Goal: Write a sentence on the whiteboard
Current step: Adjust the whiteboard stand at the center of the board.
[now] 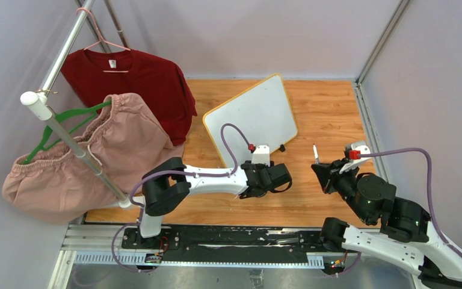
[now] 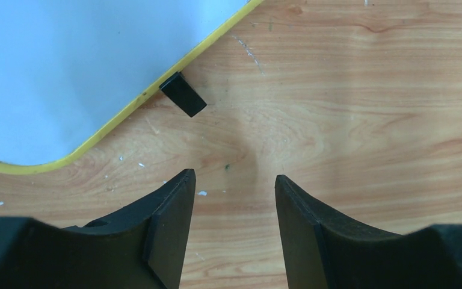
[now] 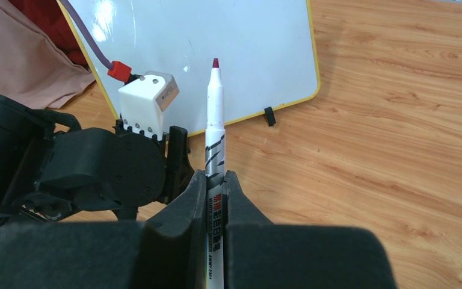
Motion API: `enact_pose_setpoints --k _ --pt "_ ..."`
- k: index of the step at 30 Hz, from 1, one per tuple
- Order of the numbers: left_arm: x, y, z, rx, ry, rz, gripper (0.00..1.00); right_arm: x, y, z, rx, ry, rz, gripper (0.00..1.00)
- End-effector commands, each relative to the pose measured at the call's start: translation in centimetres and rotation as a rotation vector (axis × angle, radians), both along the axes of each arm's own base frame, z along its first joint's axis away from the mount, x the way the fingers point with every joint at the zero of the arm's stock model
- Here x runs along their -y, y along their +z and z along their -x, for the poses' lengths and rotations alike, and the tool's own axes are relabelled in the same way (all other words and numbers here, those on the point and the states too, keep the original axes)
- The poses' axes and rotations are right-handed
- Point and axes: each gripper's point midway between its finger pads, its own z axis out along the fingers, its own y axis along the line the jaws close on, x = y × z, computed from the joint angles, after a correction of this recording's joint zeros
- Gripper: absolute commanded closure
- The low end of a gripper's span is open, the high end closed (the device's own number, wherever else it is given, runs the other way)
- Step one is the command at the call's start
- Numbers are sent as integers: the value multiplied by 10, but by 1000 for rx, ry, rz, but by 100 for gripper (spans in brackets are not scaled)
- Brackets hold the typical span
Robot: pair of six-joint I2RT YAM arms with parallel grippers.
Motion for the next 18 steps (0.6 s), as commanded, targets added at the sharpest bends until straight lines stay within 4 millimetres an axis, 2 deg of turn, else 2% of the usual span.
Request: enact_pose_setpoints --k 1,8,18 --pt "0 7 -15 76 66 -28 44 14 12 1 25 -28 -1 100" --pt "-12 -4 -32 80 154 -50 45 15 14 2 29 -19 3 100" --pt "-15 -15 -43 70 194 -85 45 21 16 4 37 -20 -1 100"
